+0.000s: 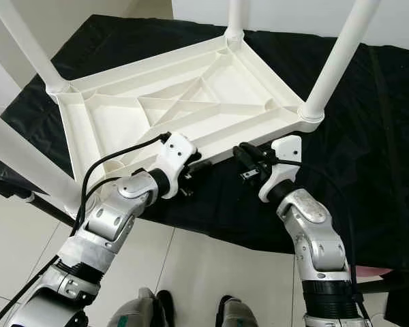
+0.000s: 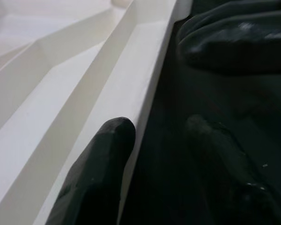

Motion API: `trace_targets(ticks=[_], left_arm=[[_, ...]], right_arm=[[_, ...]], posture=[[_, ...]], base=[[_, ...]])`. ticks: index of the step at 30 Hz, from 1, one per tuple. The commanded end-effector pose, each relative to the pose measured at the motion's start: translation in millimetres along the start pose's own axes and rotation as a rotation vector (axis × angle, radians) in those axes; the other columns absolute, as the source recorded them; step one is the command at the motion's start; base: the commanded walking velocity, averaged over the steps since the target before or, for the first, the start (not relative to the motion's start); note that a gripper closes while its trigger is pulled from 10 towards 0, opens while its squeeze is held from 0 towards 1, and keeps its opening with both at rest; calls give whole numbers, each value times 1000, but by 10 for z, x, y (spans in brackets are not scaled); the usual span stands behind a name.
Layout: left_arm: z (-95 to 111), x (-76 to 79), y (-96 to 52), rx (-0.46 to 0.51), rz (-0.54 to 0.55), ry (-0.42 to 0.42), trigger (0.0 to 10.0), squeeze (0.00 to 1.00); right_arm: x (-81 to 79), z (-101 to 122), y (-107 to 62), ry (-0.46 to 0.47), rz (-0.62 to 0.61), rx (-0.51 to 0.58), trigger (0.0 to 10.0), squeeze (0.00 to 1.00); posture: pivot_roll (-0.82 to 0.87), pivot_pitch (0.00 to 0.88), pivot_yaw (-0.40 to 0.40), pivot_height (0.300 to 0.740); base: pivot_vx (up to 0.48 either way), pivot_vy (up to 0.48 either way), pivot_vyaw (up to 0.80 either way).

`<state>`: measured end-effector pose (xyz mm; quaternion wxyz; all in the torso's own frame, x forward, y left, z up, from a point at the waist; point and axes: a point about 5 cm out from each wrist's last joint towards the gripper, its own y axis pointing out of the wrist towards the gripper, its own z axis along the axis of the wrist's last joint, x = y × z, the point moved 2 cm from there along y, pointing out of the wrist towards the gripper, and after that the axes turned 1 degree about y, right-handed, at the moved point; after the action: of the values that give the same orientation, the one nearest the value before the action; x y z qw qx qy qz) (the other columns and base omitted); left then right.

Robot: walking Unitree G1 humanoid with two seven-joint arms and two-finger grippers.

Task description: Building children table

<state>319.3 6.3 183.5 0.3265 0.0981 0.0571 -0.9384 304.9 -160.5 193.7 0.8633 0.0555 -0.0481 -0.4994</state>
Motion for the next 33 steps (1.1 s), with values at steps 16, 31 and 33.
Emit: trace_targets(ticks=[16,31,33], left_arm=[[275,-104,-580,200,186,22,10000,0],[133,-21,-1148,233,313,-12,10000,0],[129,-10,-1204,235,326,-17,10000,0]], right_arm=[[-91,-71,239,-35,34,-10,10000,0],[-107,-122,382,-78,7,-15,10000,0],[-109,-137,399,-84,11,-22,10000,0]], posture=[[-58,142,6,740],[-8,109,-35,740],[-8,109,-35,740]], base=[[0,0,0],[0,0,0],[0,0,0]])
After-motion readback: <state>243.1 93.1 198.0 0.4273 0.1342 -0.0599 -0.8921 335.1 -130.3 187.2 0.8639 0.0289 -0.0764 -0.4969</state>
